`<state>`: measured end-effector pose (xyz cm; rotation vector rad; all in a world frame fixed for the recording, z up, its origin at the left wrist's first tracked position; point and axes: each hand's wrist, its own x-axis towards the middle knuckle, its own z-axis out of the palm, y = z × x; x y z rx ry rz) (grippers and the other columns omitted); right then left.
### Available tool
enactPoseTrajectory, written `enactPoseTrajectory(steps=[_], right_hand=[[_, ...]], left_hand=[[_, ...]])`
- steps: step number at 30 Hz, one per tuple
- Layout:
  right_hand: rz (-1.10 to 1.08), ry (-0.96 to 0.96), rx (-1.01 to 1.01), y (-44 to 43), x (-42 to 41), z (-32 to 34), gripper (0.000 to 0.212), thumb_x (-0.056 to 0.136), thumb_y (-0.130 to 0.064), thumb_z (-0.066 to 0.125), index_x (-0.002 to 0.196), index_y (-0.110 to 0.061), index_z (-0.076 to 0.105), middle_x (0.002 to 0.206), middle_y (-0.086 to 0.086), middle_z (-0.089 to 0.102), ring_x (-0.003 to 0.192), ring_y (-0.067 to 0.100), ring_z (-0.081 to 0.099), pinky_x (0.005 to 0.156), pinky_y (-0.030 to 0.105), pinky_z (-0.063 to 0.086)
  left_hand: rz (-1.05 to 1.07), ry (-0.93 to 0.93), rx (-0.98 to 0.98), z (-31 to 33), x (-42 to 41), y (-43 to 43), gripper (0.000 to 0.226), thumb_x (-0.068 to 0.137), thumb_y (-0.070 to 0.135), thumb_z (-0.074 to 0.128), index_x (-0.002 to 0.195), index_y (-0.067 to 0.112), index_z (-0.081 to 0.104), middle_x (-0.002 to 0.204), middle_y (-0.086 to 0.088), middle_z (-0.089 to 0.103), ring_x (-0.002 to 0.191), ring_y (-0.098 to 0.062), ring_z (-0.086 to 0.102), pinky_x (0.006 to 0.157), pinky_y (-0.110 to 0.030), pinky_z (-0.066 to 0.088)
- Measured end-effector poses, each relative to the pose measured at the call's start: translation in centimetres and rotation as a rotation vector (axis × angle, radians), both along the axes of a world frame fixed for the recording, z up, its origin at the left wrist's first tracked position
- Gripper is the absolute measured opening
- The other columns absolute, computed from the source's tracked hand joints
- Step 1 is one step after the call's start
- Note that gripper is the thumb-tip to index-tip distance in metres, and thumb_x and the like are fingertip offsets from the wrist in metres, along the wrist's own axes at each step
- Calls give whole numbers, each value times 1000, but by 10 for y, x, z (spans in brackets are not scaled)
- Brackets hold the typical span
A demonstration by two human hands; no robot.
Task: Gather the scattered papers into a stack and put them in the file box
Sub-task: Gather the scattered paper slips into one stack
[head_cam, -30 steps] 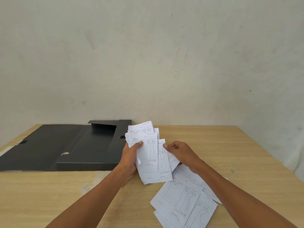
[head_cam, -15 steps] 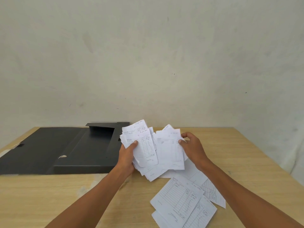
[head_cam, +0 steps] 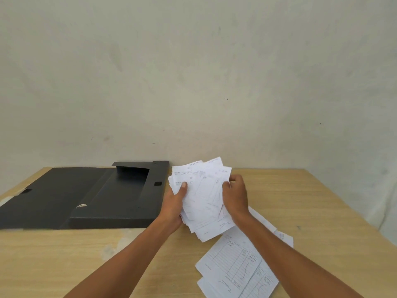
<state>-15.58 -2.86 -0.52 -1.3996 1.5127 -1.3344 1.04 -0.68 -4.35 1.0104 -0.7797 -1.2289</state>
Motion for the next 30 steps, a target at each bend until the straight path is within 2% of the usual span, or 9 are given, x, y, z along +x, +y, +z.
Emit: enactPoseTrajectory(steps=[3, 6, 10, 12, 15, 18, 21, 25, 30], right_hand=[[-42, 108, -24, -1, 14, -19, 4, 99, -20, 51, 101, -18, 54, 86, 0, 62, 70, 16, 57, 58, 34, 48], [-42, 286, -20, -1, 23, -27, 17, 94, -36, 60, 100, -20, 61, 100, 2, 62, 96, 23, 61, 79, 43, 56], [-38, 599, 2, 6, 22, -28, 43, 100, -49, 42, 134, -24, 53, 126, 4, 55, 120, 26, 48, 97, 42, 43], [82, 638, 35, 7, 19, -31, 49, 100, -52, 36, 139, -25, 49, 130, 1, 57, 121, 24, 51, 100, 44, 45], [254, 492, 4, 13, 14, -29, 51, 98, -56, 42, 140, -28, 48, 129, -6, 64, 117, 18, 61, 93, 40, 54], [273, 259, 80, 16, 7, -10, 63, 100, -53, 41, 153, -20, 32, 140, -2, 56, 128, 20, 55, 94, 34, 46], [426, 157, 167, 14, 7, -5, 41, 102, -42, 45, 134, -19, 55, 126, -2, 68, 108, 14, 66, 96, 40, 55], [372, 81, 120, 7, -1, -4, 27, 98, -22, 58, 124, -15, 60, 111, -1, 70, 95, 12, 69, 72, 27, 56], [326, -35, 60, 6, -12, -4, 24, 97, -17, 60, 121, -16, 65, 112, 0, 73, 94, 12, 71, 69, 21, 54]], left_hand=[[-44, -12, -23, 4, 1, 4, 39, 102, 40, 55, 135, 20, 60, 125, -7, 75, 112, -29, 74, 85, -45, 63], [-86, -29, -40, 3, 5, 6, 35, 99, 22, 66, 133, 17, 60, 123, -10, 75, 108, -30, 75, 83, -45, 64], [-3, -30, 1, -5, 7, -2, 42, 98, 14, 66, 139, 18, 55, 129, -9, 72, 113, -31, 72, 98, -56, 57], [15, 8, 6, -6, 8, -4, 44, 99, 16, 66, 141, 18, 54, 129, -9, 72, 115, -32, 71, 101, -58, 55], [28, 40, -1, -6, 12, -5, 43, 100, 18, 64, 142, 19, 54, 128, -8, 73, 115, -31, 71, 100, -57, 55], [-9, 55, -12, -5, 10, -3, 42, 101, 20, 63, 142, 18, 54, 128, -9, 73, 115, -32, 71, 101, -58, 54], [-46, 31, -25, -6, 8, 0, 46, 99, 22, 67, 143, 18, 53, 130, -10, 72, 116, -33, 71, 100, -59, 55], [-198, -140, -3, 2, 15, 4, 43, 95, 22, 72, 136, 25, 58, 129, -4, 73, 117, -27, 71, 101, -56, 55], [-349, -201, 41, 11, 17, 8, 36, 99, 26, 67, 134, 29, 59, 125, 0, 75, 114, -24, 73, 93, -54, 60]])
